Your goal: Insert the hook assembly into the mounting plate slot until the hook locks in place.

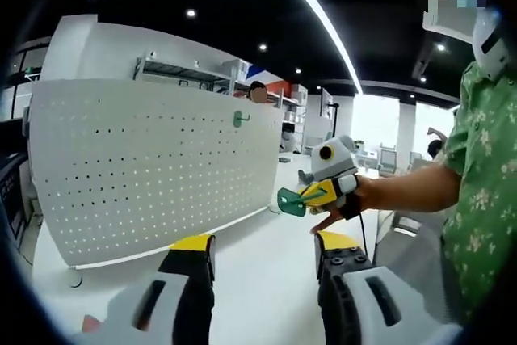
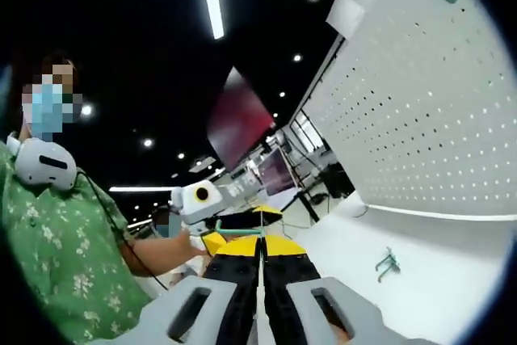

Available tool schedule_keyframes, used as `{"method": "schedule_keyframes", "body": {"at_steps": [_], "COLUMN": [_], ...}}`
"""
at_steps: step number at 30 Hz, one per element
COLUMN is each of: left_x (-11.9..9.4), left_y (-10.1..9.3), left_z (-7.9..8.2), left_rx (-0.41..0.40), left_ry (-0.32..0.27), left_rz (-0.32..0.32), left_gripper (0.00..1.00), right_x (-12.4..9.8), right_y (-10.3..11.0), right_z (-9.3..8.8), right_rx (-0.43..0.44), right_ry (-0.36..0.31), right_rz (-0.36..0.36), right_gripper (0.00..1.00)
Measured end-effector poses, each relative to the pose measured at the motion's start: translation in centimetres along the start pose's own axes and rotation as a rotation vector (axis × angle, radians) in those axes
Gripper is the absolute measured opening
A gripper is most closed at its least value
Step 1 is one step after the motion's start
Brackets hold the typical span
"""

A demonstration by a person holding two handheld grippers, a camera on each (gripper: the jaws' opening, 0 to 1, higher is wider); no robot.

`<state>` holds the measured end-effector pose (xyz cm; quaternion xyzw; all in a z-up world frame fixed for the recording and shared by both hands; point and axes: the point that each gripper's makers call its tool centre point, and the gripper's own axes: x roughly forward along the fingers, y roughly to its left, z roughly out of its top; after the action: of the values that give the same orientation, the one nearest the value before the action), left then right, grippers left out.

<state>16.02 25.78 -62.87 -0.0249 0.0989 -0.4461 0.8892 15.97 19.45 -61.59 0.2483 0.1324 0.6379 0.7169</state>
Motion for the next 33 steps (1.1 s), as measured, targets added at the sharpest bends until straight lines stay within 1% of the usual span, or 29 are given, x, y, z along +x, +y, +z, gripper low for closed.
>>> {"method": "schedule_keyframes", "body": {"at_steps": [5,7,10,12,16,21,26,28,30,33], "left_x": [0.0,-0.1,-0.2,-0.2,-0.2,-0.1,0.0,-0.1,-0.1,-0.1], "left_y": [-1.2,-1.4,-1.9,-1.9,-2.8,-3.5,-4.2,-4.5,-4.4,-4.6], "left_z": [0.5,1.0,1.8,2.2,2.9,3.2,3.2,3.6,3.6,3.4], "left_rx": [-0.018,-0.026,-0.059,-0.075,-0.116,-0.134,-0.14,-0.173,-0.181,-0.185], "left_ry": [-0.001,-0.015,-0.04,-0.056,-0.077,-0.072,-0.059,-0.073,-0.069,-0.053], "left_rz": [-0.055,-0.072,-0.105,-0.113,-0.161,-0.197,-0.234,-0.261,-0.264,-0.272], "left_gripper": [0.41,0.38,0.3,0.29,0.23,0.19,0.12,0.1,0.1,0.07], "right_x": [0.1,0.1,0.1,0.2,0.3,0.6,0.8,0.8,0.8,0.8], "right_y": [0.8,1.0,1.6,1.9,2.4,3.0,3.6,3.7,3.9,4.3], "right_z": [0.1,0.1,0.2,0.2,0.4,0.3,0.3,0.2,0.2,0.3], "right_rx": [-0.012,-0.015,-0.023,-0.028,-0.038,-0.047,-0.054,-0.055,-0.059,-0.062], "right_ry": [0.004,0.005,0.008,0.009,0.01,0.017,0.024,0.029,0.029,0.03], "right_rz": [0.016,0.023,0.038,0.044,0.058,0.077,0.098,0.102,0.108,0.121], "right_gripper": [0.0,0.0,0.0,0.0,0.0,0.0,0.0,0.0,0.0,0.0]}}
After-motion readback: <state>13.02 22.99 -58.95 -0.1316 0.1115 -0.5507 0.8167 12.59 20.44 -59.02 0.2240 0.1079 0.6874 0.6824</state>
